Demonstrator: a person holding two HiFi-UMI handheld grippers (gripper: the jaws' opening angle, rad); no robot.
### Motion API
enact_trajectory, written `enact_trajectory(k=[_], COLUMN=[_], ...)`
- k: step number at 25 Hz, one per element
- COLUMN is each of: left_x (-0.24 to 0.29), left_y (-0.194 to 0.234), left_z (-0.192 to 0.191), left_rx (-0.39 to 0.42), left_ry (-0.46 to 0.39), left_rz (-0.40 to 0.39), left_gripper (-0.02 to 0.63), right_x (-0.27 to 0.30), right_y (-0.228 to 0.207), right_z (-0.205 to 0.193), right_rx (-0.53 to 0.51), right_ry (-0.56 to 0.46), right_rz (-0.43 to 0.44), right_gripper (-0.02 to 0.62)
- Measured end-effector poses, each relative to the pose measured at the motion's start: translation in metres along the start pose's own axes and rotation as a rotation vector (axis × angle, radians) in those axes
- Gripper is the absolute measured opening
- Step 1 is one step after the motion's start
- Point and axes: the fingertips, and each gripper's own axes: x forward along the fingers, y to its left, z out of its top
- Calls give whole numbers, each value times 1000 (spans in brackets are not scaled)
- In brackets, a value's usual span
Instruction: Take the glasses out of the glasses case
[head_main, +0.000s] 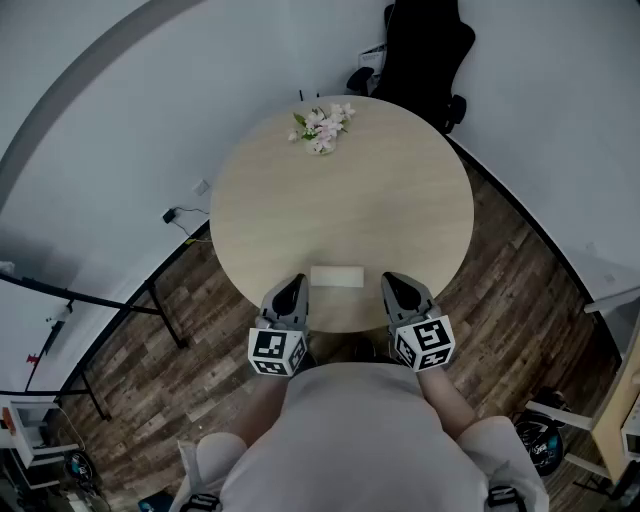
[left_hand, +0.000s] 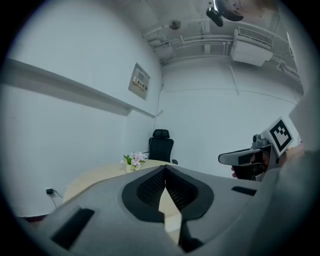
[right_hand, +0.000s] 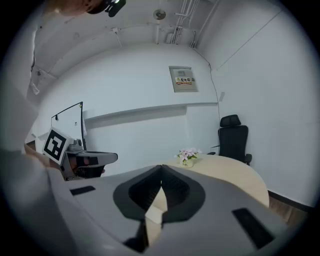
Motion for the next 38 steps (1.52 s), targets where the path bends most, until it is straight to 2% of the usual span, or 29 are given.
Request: enact_trajectory(k=[8, 19, 28, 34, 38], left_x=[-7, -6, -5, 0, 2], left_y=[25, 32, 29, 26, 24], left_z=[5, 2, -2, -18, -29], left_rx=[33, 41, 43, 56, 55], left_ry=[3, 15, 32, 82, 112], left_rz=[-23, -60, -73, -88, -85], left_gripper=[5, 5, 5, 5, 5], right_x=[18, 26, 28, 33, 34], right_y=[25, 29, 27, 25, 25], right_z=[11, 5, -3, -19, -34], right_rx=[-13, 25, 36, 38, 95], right_ry=[-15, -6, 13, 56, 72], right_rz=[-44, -86, -76, -70, -48], right_gripper=[14, 12, 12, 12, 12])
